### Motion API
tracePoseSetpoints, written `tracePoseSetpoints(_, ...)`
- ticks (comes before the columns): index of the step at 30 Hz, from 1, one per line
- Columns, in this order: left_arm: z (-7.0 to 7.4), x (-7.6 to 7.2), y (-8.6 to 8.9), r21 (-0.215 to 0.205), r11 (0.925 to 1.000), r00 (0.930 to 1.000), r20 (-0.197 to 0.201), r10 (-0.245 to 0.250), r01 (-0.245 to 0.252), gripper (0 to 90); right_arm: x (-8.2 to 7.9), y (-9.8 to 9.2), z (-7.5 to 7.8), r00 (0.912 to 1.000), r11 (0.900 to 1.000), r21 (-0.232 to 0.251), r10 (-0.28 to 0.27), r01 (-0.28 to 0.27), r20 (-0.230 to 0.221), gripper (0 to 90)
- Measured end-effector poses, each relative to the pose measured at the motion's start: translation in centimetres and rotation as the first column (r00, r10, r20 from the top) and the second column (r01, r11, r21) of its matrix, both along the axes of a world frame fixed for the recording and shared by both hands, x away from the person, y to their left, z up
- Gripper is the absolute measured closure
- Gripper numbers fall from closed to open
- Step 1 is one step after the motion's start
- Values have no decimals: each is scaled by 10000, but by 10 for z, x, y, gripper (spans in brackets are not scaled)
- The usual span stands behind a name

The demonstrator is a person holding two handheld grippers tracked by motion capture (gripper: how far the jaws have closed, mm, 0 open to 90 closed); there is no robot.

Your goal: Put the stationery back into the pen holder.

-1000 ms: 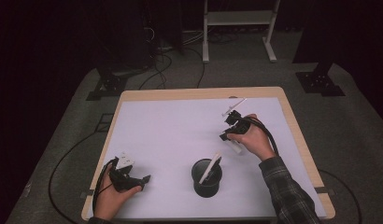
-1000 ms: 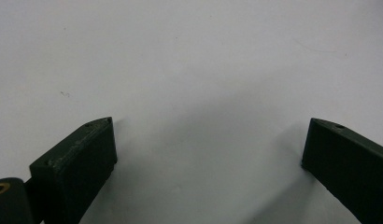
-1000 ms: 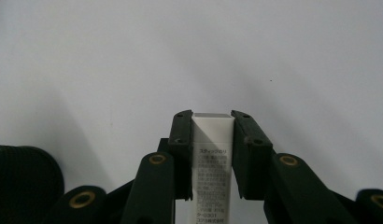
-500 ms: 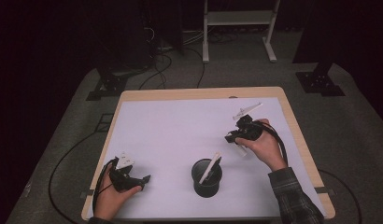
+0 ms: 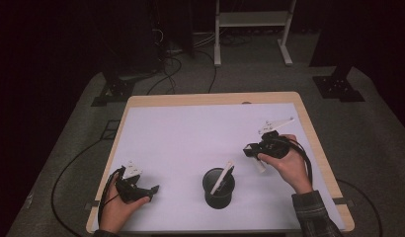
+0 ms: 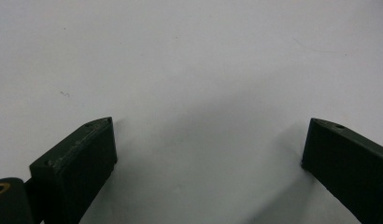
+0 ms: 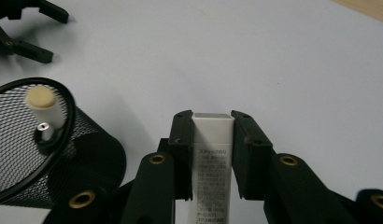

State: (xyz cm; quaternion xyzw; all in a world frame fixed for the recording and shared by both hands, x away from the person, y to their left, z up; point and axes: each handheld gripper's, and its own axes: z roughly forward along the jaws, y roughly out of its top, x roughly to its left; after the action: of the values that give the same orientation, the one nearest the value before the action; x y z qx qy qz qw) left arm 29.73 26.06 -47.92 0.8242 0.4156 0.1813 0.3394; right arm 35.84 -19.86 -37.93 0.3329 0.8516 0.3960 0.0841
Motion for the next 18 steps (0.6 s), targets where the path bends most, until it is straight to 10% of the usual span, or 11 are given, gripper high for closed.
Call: tracePoseSetpoints(18, 0, 0, 0, 35, 10000, 10000, -15, -29, 29, 22, -43, -4, 22, 9955, 9907, 1124, 706, -773, 628, 703)
